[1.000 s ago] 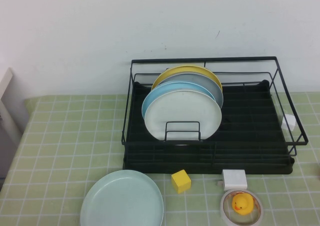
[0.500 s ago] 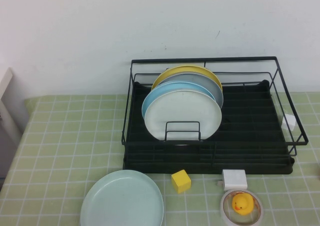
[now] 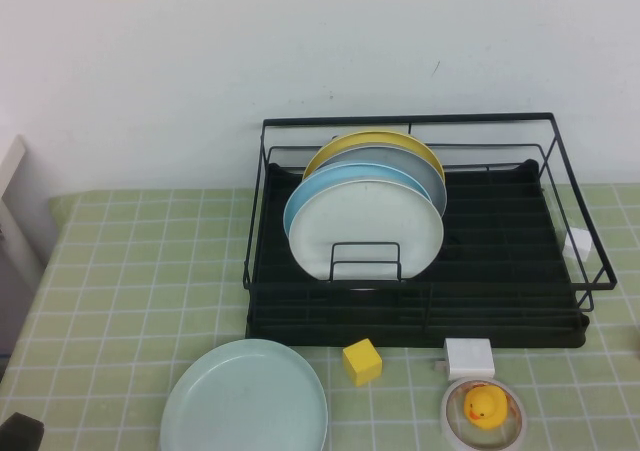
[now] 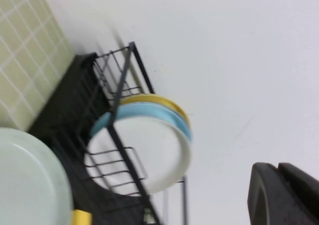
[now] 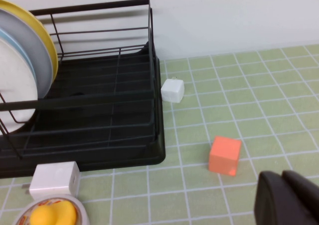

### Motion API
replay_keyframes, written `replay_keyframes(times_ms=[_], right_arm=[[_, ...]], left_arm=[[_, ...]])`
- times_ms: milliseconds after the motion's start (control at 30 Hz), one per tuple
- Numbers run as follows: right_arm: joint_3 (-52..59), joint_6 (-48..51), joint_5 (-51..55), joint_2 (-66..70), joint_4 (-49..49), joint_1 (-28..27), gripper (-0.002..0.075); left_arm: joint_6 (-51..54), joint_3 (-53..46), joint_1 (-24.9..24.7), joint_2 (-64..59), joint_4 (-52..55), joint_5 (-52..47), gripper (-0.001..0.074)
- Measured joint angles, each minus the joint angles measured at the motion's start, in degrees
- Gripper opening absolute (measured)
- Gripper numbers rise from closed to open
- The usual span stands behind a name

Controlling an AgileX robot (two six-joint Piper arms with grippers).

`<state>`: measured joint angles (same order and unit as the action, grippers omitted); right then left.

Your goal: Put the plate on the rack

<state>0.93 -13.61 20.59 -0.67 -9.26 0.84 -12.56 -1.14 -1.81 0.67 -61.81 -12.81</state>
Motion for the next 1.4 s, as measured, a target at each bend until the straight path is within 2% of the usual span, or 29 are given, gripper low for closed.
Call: replay_keyframes(times_ms=[100, 200, 267, 400, 467, 533, 633, 700, 833, 1000, 1067, 1167, 1300, 1400], right_arm=[[0.0, -0.86, 0.0, 0.0, 0.88, 0.0, -0.0002], [0.0, -4.04, -0.2, 0.0, 7.5, 0.0, -0.0002], [0.0, -7.72, -0.2, 0.0, 14.72, 0.0, -0.0002], [0.42, -14.81, 0.01, 0.0, 35.29, 0.0, -0.0002], [0.53, -15.58, 0.14, 0.0, 42.26, 0.0, -0.0002], [0.53, -15.85, 0.14, 0.0, 44.45, 0.0, -0.0002], [0.55, -16.15, 0.23, 0.0, 43.19, 0.0, -0.0002], [0.55, -16.25, 0.07, 0.0, 41.42, 0.0, -0.0002], [0.64, -14.6, -0.82, 0.0, 39.18, 0.0, -0.0002], [0.64, -5.91, -0.92, 0.0, 38.91, 0.0, -0.0002], [0.64, -3.94, -0.92, 0.0, 39.03, 0.0, -0.0002], [0.64, -2.73, -0.92, 0.0, 39.03, 0.0, -0.0002], [0.64, -2.12, -0.92, 0.0, 39.03, 0.0, -0.0002], [0.64, -2.03, -0.92, 0.0, 39.03, 0.0, -0.0002]], left_arm=[[-0.09, 0.0, 0.0, 0.09, -4.23, 0.37, -0.0003], [-0.22, 0.0, 0.0, 0.09, -8.21, 2.08, -0.0003], [-0.22, 0.0, 0.0, 0.09, -10.4, 4.55, -0.0003], [0.6, 0.0, 0.0, 0.09, -14.97, 8.01, -0.0003], [4.63, 0.0, 0.0, 0.09, -14.85, 6.87, -0.0002], [11.89, 1.37, 0.0, 0.09, -13.72, 3.68, -0.0003], [20.89, 7.05, 0.0, -2.29, -8.45, -3.05, -0.0003], [23.76, 12.2, 0.0, -6.91, -1.09, -8.09, -0.0003], [24.51, 22.28, 0.0, -19.13, 15.86, -19.05, -0.0003], [24.4, 32.22, 0.0, -36.21, 32.3, -27.69, 0.0009], [26.38, 34.78, 0.0, -42.41, 35.05, -28.07, 0.0045], [31.83, 37.21, 0.0, -52.41, 34.95, -27.31, 0.0172], [40.34, 37.97, 0.0, -64.13, 28.34, -21.91, 0.0376], [46.43, 38.18, 0.0, -72.27, 21.71, -17.66, 0.0454]])
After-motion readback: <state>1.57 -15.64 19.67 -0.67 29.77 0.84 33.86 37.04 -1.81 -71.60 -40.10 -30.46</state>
